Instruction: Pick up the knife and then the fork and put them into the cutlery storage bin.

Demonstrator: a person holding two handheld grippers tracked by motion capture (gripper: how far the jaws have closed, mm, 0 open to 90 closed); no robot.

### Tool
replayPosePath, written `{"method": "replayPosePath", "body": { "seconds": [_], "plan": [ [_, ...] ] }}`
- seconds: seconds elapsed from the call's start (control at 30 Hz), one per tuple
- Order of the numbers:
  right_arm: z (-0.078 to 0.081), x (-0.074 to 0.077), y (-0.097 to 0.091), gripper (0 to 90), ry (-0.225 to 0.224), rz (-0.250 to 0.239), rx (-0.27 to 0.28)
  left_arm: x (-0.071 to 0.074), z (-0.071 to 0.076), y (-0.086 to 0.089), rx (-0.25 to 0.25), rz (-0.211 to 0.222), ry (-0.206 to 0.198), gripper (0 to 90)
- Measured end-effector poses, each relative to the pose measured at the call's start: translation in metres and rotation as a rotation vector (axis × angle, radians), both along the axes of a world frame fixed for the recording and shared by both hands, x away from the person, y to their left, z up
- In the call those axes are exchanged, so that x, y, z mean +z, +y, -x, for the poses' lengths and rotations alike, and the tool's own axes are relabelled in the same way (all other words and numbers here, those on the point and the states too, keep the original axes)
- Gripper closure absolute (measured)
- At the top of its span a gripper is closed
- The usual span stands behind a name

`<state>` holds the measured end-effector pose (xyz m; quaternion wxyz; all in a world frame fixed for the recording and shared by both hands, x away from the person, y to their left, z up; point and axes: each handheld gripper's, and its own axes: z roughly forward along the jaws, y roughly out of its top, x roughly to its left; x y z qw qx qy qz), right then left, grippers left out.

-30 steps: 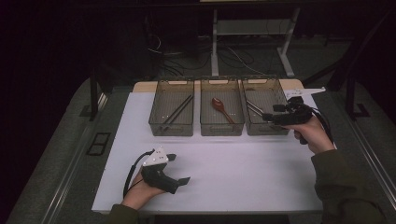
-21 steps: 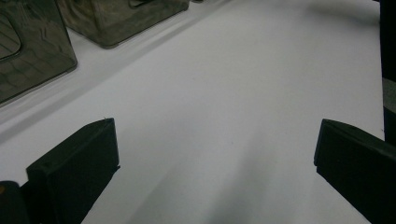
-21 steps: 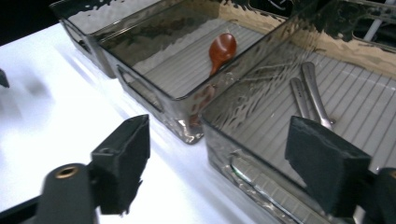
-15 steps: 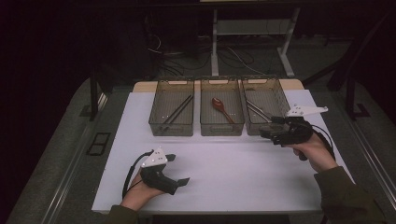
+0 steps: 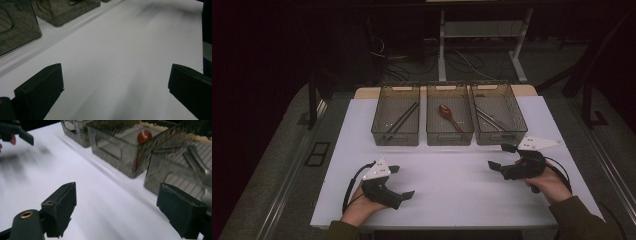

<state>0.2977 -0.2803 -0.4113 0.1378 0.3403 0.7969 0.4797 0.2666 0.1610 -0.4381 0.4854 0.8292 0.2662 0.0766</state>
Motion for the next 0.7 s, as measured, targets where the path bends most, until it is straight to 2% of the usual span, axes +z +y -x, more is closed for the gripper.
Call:
{"method": "replayPosePath", "body": {
  "seconds": [0.23, 0.47, 0.7],
  "plan": [
    [0.014, -0.012, 0.001, 13.5, -0.012, -0.007, 0.007, 0.000, 0.001, -0.001, 0.000, 0.003, 0.000, 0.0],
    [0.026, -0.022, -0.001, 13.5, -0.003, -0.018, 0.010, 0.000, 0.001, 0.000, -0.002, 0.000, -0.003, 0.0],
    [0.033, -0.029, -0.005, 13.4, 0.009, -0.009, 0.003, 0.000, 0.001, 0.000, -0.002, 0.001, -0.003, 0.0]
  ]
}}
